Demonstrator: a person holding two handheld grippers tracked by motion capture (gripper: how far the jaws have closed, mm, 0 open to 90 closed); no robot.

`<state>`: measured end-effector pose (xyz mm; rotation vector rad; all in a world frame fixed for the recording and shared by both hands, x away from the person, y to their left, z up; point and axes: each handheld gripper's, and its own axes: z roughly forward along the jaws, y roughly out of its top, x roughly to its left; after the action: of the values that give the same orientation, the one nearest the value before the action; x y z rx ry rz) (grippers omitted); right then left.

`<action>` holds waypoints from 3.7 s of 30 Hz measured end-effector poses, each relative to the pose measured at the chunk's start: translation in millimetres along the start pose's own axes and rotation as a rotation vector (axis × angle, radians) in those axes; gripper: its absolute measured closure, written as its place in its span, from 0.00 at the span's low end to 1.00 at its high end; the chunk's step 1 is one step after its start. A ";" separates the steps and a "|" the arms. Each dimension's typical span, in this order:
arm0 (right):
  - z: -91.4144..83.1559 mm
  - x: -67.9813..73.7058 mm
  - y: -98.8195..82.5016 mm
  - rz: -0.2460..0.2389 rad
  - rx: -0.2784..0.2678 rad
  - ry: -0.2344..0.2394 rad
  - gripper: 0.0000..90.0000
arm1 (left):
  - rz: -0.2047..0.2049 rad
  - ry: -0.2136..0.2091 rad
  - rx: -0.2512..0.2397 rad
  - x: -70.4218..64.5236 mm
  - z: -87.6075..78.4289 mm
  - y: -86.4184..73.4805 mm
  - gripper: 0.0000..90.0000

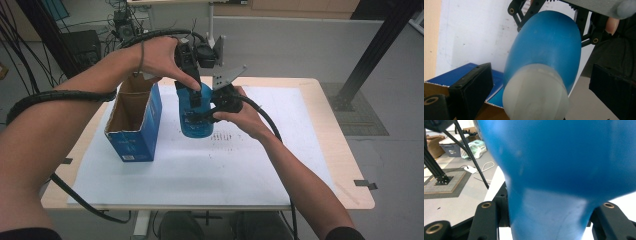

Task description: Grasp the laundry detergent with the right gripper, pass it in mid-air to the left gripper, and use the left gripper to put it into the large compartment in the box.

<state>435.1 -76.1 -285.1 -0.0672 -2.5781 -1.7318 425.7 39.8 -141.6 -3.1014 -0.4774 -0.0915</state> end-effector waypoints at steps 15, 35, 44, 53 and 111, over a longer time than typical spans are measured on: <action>-1.2 -0.1 1.6 -0.010 -0.006 0.005 0.51 | 0.005 0.001 0.010 0.8 3.6 1.0 0.07; 0.2 0.5 4.2 -0.008 -0.013 0.016 0.51 | 0.013 -0.002 0.004 0.1 3.0 2.5 0.07; -1.2 -0.4 4.0 -0.012 -0.012 0.012 0.51 | 0.016 -0.004 0.003 0.2 3.4 2.8 0.07; -1.4 0.2 5.5 -0.014 -0.012 0.015 0.51 | 0.019 -0.001 0.002 -1.4 1.5 3.1 0.07; -5.8 2.0 8.5 -0.026 -0.019 0.017 0.51 | 0.035 0.007 -0.016 -3.3 0.1 4.4 0.09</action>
<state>433.6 -78.2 -275.0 -0.0194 -2.5625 -1.7580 423.9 34.6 -141.9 -3.1223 -0.4236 -0.1058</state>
